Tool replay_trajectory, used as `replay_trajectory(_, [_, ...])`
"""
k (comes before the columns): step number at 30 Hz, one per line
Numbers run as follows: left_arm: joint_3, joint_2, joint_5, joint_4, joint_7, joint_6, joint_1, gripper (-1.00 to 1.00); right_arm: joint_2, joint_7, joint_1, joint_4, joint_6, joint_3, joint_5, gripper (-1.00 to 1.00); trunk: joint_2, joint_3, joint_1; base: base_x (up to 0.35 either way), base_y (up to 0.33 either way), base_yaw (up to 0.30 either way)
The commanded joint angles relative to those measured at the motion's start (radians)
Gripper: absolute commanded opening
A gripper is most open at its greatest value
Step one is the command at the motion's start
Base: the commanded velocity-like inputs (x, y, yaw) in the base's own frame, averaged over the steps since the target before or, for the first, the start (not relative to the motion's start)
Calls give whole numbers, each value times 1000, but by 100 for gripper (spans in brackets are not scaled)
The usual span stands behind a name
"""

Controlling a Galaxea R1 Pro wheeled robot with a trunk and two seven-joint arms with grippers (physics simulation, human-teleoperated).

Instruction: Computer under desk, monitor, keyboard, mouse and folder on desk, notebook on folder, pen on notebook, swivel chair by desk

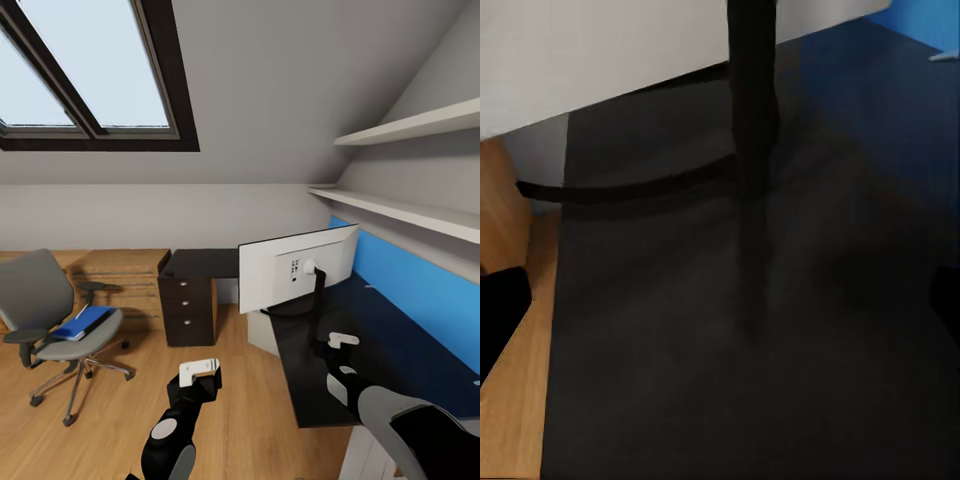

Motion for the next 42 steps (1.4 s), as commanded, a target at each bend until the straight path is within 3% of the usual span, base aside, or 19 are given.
replay_trajectory(1, [-2,0,9,-1,9,2,-1,100,0,-2,-1,2,-5,8,4,100,-1,-2,0,0,-311,276])
replay_trajectory(10, [-2,0,10,0,9,2,-1,100,-4,-2,1,2,-18,8,24,100,-1,-2,0,0,-273,255])
replay_trajectory(16, [-3,0,9,12,11,2,-1,100,-10,0,40,1,-153,8,27,100,-1,-2,0,0,-33,38])
replay_trajectory(25, [-3,0,9,12,9,2,-1,100,-17,-2,47,0,-193,9,29,100,-1,-2,0,0,-3,3])
replay_trajectory(30, [-3,0,9,11,9,1,-1,100,-38,-1,48,-1,-238,17,30,100,-1,-2,0,0,0,0])
replay_trajectory(34, [-3,0,9,10,11,1,-1,100,-74,-2,45,-28,-183,21,29,100,-1,-2,0,0,0,0])
replay_trajectory(39, [-5,0,7,11,29,1,-1,100,-162,-3,40,-190,67,22,29,100,-1,-2,0,0,0,0])
replay_trajectory(40, [-5,0,8,9,37,-1,-1,100,-171,-2,39,-203,107,28,31,100,-1,-2,0,0,0,0])
replay_trajectory(42, [-5,0,8,8,40,-2,-1,100,-163,-1,39,-197,116,36,48,100,-1,-2,0,0,0,0])
